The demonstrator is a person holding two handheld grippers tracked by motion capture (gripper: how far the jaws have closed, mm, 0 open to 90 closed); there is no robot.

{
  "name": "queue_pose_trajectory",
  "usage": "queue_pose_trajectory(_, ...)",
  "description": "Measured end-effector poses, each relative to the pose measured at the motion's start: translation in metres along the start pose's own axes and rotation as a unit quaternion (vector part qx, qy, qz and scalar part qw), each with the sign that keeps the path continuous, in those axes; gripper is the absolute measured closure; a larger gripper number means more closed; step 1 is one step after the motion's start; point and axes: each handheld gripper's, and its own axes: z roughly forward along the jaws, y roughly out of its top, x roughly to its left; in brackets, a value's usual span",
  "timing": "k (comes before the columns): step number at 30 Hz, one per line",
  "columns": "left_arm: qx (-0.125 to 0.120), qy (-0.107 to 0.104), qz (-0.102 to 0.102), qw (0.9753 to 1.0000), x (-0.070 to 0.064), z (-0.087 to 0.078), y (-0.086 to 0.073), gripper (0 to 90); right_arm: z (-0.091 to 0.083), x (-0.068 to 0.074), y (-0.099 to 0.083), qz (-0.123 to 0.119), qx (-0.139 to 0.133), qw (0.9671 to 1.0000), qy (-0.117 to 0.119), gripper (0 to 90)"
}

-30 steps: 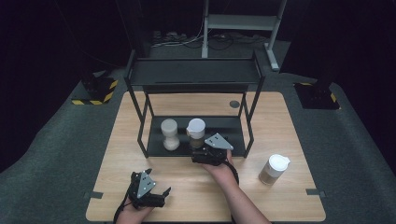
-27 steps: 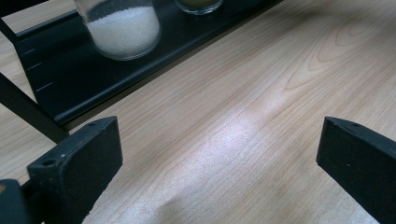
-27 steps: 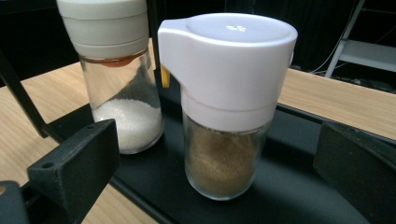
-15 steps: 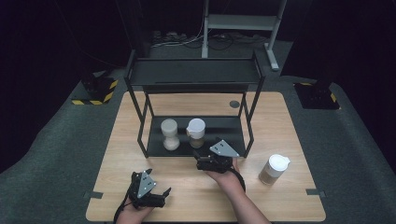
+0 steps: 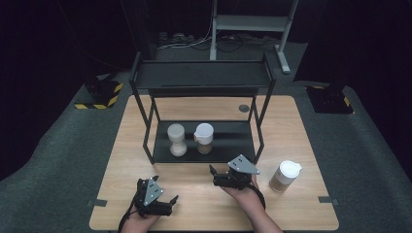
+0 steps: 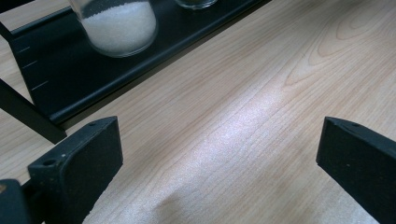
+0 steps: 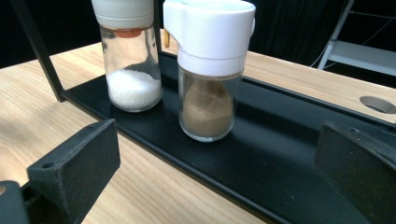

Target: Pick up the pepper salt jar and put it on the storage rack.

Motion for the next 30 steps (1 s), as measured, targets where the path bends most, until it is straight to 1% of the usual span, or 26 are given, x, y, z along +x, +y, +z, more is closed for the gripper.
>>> queue_pose_trajectory(4, 0.0, 0.0, 0.001, 1.0, 0.0, 0.0, 0.0, 0.7, -0.009, -0.001, -0.003, -0.004, 0.002, 1.0, -0.001, 0.0)
queue_pose_trajectory(9, 0.0, 0.001, 0.003, 1.0, -0.001, 0.0, 0.0, 0.7, -0.018, -0.002, -0.009, -0.01, 0.011, 0.9999, -0.003, 0.1)
queue_pose_trajectory(20, 0.0, 0.002, 0.007, 1.0, -0.001, 0.0, 0.0, 0.7, -0.035, -0.002, -0.029, -0.044, 0.035, 0.9983, -0.017, 0.1)
queue_pose_trajectory(24, -0.004, -0.002, 0.009, 1.0, -0.002, 0.0, 0.0, 0.7, -0.039, 0.0, -0.039, -0.054, 0.053, 0.9969, -0.023, 0.2)
queue_pose_trajectory(27, -0.004, -0.003, 0.005, 1.0, -0.001, -0.001, 0.0, 0.7, -0.041, 0.001, -0.047, -0.064, 0.064, 0.9955, -0.029, 0.2)
queue_pose_trajectory(29, -0.006, -0.004, 0.003, 1.0, 0.0, -0.001, -0.001, 0.7, -0.041, 0.002, -0.052, -0.066, 0.072, 0.9947, -0.031, 0.3)
queue_pose_trajectory(30, -0.006, -0.004, 0.001, 1.0, 0.0, -0.001, -0.001, 0.7, -0.042, 0.004, -0.053, -0.077, 0.077, 0.9934, -0.036, 0.3)
